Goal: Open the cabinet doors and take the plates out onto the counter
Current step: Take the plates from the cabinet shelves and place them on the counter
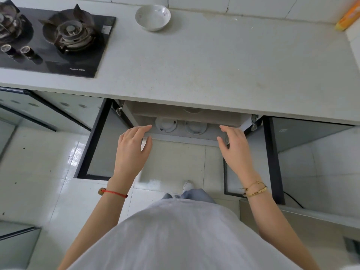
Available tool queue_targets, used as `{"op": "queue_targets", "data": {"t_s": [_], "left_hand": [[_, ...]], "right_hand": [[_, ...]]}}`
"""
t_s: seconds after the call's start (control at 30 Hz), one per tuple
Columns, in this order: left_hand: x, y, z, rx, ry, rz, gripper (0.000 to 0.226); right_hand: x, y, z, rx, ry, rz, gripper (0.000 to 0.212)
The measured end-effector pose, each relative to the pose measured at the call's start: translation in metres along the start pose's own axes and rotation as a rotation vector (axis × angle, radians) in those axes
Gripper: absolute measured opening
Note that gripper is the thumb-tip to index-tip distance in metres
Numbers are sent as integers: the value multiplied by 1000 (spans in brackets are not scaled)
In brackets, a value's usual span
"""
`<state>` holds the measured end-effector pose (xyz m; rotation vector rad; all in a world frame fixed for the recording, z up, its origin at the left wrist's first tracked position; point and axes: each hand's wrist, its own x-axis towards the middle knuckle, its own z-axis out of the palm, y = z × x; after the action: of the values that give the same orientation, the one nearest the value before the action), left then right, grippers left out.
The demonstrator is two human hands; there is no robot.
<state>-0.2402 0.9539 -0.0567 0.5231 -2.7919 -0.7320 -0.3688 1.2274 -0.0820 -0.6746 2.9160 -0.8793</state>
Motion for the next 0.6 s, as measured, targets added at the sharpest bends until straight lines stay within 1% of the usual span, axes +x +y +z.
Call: {"op": "queue_targets", "data": {"t_s": [0.2, 0.37, 0.5, 0.6], "left_hand": [[-2, -11, 4, 1, -38, 49, 32], [8, -24, 15, 3, -49, 64, 32], [22, -38, 40, 2, -44, 83, 31], [36, -53, 73, -4, -39, 84, 31]], "right_hand": [[-15, -5, 16, 13, 19, 58, 35], [-10, -3, 33, 2, -15, 99, 35], [3, 11, 57, 8, -48, 122, 36], [20, 33, 84, 6, -52, 126, 36]]}}
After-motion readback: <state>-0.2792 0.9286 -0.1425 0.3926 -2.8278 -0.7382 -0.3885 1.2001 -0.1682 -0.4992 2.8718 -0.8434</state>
